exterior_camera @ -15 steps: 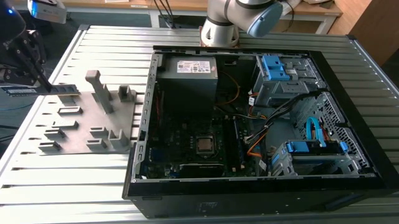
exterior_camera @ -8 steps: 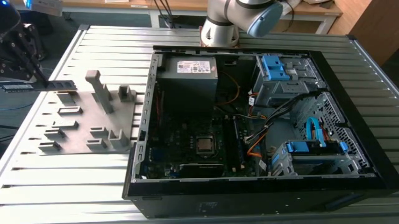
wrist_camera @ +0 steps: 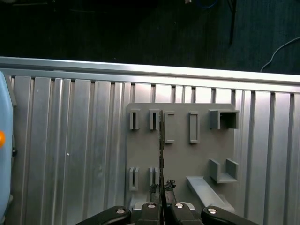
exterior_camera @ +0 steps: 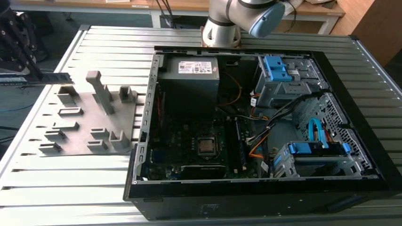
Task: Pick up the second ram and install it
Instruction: 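Pick up the second ram and move it above second insertion slot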
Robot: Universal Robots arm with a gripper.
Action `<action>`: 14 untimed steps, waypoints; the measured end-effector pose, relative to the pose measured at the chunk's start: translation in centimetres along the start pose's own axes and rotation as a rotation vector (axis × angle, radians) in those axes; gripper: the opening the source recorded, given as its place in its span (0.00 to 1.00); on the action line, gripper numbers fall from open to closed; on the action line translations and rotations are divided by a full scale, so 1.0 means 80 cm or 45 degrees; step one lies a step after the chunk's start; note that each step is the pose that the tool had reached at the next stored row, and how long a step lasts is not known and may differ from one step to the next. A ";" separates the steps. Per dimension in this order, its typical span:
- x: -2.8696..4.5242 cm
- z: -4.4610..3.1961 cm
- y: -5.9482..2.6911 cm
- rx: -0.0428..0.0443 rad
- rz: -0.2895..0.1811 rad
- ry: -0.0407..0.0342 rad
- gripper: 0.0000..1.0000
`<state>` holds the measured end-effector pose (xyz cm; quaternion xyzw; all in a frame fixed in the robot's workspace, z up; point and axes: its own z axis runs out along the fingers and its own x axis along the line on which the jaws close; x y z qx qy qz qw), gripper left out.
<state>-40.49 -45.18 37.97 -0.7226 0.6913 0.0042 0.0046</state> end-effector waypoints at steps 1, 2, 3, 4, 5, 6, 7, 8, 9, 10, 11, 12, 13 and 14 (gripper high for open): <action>0.0000 -0.0029 0.000 0.000 0.000 0.0001 0.14; -0.0001 -0.0052 0.000 0.000 0.000 0.0001 0.14; -0.0001 -0.0064 0.000 0.000 0.000 0.0000 0.14; 0.0000 -0.0067 0.000 0.000 0.000 -0.0001 0.14; -0.0001 -0.0067 0.000 0.000 0.000 -0.0002 0.14; -0.0001 -0.0067 0.000 0.000 0.000 -0.0002 0.14; -0.0001 -0.0069 0.000 0.000 0.000 -0.0001 0.14; -0.0001 -0.0069 0.000 0.000 0.000 -0.0001 0.14; -0.0001 -0.0070 0.000 0.000 0.000 0.0000 0.14; -0.0001 -0.0070 0.000 0.000 0.000 0.0000 0.14; 0.0000 -0.0071 0.000 0.000 0.000 0.0001 0.14; 0.0001 -0.0073 -0.002 0.000 0.000 0.0002 0.14; 0.0002 -0.0071 -0.005 0.000 0.000 0.0001 0.14; 0.0003 -0.0071 -0.009 0.000 0.000 0.0000 0.14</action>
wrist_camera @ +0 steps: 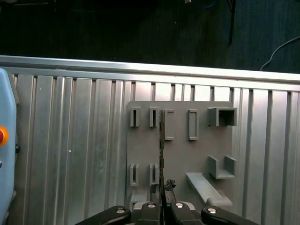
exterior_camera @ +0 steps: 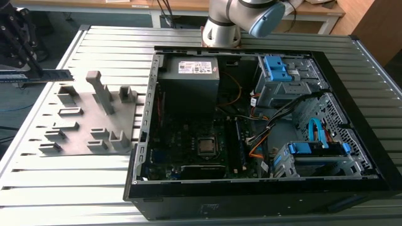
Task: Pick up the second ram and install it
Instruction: 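Pick up the second ram and move it above second insertion slot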
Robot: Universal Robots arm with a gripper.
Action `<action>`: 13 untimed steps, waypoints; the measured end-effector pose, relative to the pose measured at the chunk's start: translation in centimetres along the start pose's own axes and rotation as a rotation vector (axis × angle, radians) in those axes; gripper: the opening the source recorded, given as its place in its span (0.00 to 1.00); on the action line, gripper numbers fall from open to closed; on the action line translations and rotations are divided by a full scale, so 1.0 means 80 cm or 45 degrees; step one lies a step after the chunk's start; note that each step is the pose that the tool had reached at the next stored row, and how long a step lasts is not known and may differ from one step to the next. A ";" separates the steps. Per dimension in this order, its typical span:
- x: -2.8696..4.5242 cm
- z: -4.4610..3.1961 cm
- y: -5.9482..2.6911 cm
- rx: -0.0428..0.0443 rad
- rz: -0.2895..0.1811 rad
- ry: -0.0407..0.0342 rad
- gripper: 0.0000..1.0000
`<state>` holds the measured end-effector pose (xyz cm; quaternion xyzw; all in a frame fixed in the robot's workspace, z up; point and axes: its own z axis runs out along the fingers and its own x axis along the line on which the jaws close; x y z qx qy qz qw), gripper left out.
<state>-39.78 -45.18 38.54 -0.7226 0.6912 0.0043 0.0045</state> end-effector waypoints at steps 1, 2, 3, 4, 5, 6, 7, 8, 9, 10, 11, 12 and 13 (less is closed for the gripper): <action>0.0003 -0.0001 -0.005 0.000 0.000 0.0002 0.14; 0.0005 0.0001 -0.011 0.000 0.000 -0.0001 0.14; 0.0008 0.0001 -0.017 0.000 0.000 -0.0001 0.14; 0.0010 0.0000 -0.023 0.000 0.000 0.0001 0.14; 0.0013 0.0000 -0.028 0.000 0.000 0.0000 0.14; 0.0015 0.0001 -0.034 0.000 0.000 0.0000 0.14; 0.0017 0.0001 -0.039 0.000 0.000 -0.0001 0.14; 0.0020 0.0000 -0.045 0.000 0.000 0.0001 0.14; 0.0022 0.0000 -0.050 0.000 0.000 0.0001 0.14; 0.0025 0.0001 -0.055 0.000 0.000 0.0000 0.14; 0.0027 0.0001 -0.060 0.000 0.000 -0.0001 0.14; 0.0029 0.0001 -0.065 0.000 0.000 0.0000 0.14; 0.0031 0.0000 -0.070 0.000 0.000 0.0000 0.14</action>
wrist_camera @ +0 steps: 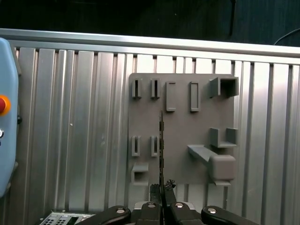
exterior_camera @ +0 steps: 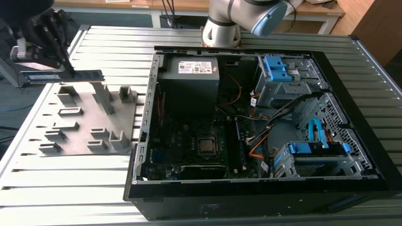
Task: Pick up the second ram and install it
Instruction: 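Pick up the second ram and move it above second insertion slot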
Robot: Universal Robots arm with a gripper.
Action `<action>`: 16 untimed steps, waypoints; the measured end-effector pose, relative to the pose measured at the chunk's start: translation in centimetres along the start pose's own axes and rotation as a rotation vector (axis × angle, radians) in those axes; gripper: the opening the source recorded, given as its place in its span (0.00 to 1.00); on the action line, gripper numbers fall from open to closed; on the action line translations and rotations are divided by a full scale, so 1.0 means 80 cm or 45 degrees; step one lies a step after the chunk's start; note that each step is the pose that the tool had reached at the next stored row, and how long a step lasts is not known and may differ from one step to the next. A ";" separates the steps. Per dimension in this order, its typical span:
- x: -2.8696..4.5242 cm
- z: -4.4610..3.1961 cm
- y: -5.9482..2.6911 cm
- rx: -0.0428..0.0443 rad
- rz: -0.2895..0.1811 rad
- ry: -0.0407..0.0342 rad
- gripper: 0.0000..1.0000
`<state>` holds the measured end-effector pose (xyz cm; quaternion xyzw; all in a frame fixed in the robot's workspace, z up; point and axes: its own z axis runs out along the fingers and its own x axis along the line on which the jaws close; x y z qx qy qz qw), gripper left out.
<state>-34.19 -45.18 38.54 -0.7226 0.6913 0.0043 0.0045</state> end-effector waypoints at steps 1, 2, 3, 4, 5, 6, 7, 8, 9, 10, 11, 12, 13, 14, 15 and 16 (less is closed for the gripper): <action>0.0002 0.0000 -0.005 0.000 0.000 0.0000 0.14; 0.0004 0.0000 -0.010 0.000 0.000 0.0000 0.14; 0.0006 0.0000 -0.015 0.000 0.000 0.0000 0.14; 0.0009 0.0000 -0.019 0.000 0.000 0.0000 0.14; 0.0011 0.0000 -0.024 0.000 0.000 0.0000 0.14; 0.0012 0.0001 -0.028 0.000 0.000 -0.0001 0.14; 0.0015 0.0000 -0.033 0.000 0.000 0.0000 0.14; 0.0016 0.0000 -0.037 0.000 0.000 -0.0001 0.14; 0.0018 0.0000 -0.041 0.000 0.000 -0.0001 0.14; 0.0020 0.0000 -0.046 0.000 0.000 0.0000 0.14; 0.0022 0.0000 -0.050 0.000 0.000 0.0000 0.14; 0.0024 0.0001 -0.054 0.000 0.000 0.0000 0.14; 0.0026 0.0001 -0.059 0.000 0.000 -0.0001 0.14; 0.0028 0.0000 -0.063 0.000 0.000 0.0000 0.14; 0.0030 0.0000 -0.067 0.000 0.000 0.0000 0.14; 0.0032 0.0000 -0.072 0.000 0.000 0.0000 0.14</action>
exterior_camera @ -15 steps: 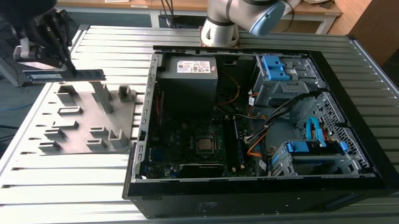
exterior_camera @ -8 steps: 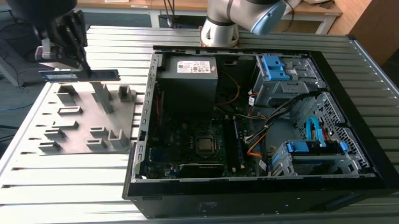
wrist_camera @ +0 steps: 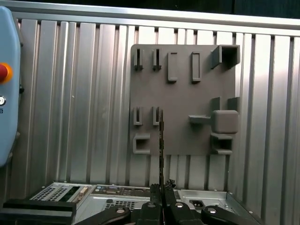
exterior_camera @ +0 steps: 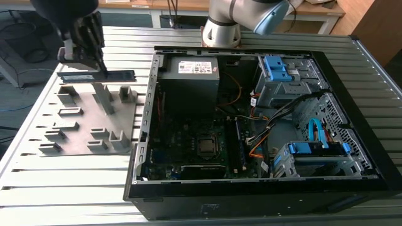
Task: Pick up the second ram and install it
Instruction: 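Pick up the second ram and move it above second insertion slot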
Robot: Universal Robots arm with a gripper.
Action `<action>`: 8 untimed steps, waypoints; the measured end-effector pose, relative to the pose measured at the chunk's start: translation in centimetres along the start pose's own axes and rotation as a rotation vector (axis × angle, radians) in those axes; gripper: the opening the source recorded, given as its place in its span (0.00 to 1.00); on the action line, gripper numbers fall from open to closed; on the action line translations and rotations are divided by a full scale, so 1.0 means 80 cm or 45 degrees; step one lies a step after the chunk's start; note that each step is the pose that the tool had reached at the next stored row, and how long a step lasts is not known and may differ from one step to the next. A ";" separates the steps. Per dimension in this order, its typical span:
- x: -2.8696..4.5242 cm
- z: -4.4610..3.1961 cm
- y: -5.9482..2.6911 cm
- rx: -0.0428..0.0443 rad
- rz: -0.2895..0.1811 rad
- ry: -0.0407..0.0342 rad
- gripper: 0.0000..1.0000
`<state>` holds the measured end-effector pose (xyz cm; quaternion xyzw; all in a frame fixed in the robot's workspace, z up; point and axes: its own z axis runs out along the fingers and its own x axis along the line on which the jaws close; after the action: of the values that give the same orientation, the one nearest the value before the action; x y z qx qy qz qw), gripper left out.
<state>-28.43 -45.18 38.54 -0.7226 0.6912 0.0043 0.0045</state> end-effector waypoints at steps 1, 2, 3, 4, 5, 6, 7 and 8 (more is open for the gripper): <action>0.0002 0.0000 -0.005 0.000 0.000 0.0000 0.14; 0.0004 0.0000 -0.010 0.000 0.000 0.0000 0.14; 0.0007 0.0000 -0.015 0.000 0.000 0.0000 0.14; 0.0009 0.0000 -0.021 0.000 0.000 -0.0001 0.14; 0.0011 0.0000 -0.026 0.000 0.000 0.0000 0.14; 0.0014 0.0000 -0.032 0.000 0.000 0.0000 0.14; 0.0017 0.0000 -0.038 0.000 0.000 0.0000 0.14; 0.0019 0.0001 -0.043 0.000 0.000 -0.0002 0.14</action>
<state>-24.97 -45.18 38.53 -0.7226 0.6913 0.0043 0.0045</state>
